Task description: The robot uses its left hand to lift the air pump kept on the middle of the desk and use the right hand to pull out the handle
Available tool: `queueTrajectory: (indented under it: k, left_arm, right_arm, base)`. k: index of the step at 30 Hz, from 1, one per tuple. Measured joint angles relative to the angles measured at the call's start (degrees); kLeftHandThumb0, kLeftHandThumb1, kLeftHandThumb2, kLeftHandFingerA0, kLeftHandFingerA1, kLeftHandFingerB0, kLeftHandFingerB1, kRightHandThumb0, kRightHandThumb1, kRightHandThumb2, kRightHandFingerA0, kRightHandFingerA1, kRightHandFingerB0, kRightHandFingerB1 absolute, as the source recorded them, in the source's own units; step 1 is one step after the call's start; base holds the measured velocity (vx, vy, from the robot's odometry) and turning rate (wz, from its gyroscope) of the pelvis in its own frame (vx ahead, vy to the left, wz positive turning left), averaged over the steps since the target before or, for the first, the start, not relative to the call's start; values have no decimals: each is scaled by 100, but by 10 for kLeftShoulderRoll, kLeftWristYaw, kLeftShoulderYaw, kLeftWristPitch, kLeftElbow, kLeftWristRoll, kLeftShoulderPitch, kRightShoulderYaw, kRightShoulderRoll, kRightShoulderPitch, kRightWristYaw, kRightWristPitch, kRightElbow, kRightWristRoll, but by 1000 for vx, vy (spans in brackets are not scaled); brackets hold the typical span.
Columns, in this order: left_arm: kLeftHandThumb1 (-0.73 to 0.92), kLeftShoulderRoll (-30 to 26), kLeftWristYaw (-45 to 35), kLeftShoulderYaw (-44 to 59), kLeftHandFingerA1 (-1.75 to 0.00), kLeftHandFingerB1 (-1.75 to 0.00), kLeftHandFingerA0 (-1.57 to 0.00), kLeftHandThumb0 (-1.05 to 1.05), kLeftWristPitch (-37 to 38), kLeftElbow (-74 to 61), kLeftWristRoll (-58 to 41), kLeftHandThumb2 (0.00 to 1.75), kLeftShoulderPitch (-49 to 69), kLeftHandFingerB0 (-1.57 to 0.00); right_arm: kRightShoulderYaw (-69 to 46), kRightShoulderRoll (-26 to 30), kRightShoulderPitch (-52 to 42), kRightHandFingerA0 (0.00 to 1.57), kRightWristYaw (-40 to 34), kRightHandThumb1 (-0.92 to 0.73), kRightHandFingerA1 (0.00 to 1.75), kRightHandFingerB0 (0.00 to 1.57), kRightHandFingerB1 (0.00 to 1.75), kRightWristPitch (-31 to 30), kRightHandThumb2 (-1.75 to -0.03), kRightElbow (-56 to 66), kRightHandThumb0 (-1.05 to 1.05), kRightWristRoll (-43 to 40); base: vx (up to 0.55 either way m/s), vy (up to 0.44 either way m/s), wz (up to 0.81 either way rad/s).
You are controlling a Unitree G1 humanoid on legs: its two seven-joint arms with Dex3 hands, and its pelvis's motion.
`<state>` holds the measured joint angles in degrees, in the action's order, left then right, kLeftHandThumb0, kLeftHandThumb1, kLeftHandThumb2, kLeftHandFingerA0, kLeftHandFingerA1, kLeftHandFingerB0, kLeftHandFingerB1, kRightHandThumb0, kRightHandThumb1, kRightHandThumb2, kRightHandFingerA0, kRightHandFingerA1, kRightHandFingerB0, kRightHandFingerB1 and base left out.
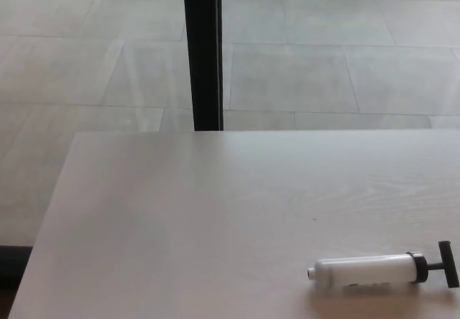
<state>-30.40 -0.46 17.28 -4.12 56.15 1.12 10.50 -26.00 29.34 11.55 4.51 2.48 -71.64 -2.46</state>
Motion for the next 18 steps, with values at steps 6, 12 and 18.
queueTrajectory:
  k: [6,12,18]
  left_arm:
    - [64,-4,12,77,-59,-55,-42,-58,-36,-15,-30,58,25,-36]
    - [64,-24,13,125,-59,-54,-44,-56,-56,-11,-49,59,14,-33]
    - [64,-70,17,161,-62,-53,-50,-59,-78,-11,-63,59,-28,-25]
  right_arm:
    - [-59,43,8,56,-24,-80,120,22,49,-36,-64,-18,-65,-29]
    - [-157,83,24,48,-66,-81,93,30,50,-62,-63,-22,-57,-72]
    - [-223,138,44,59,-108,-76,98,30,52,-87,-63,-28,-59,-107]
  base:
    - [0,0,0]
    - [0,0,0]
    - [0,0,0]
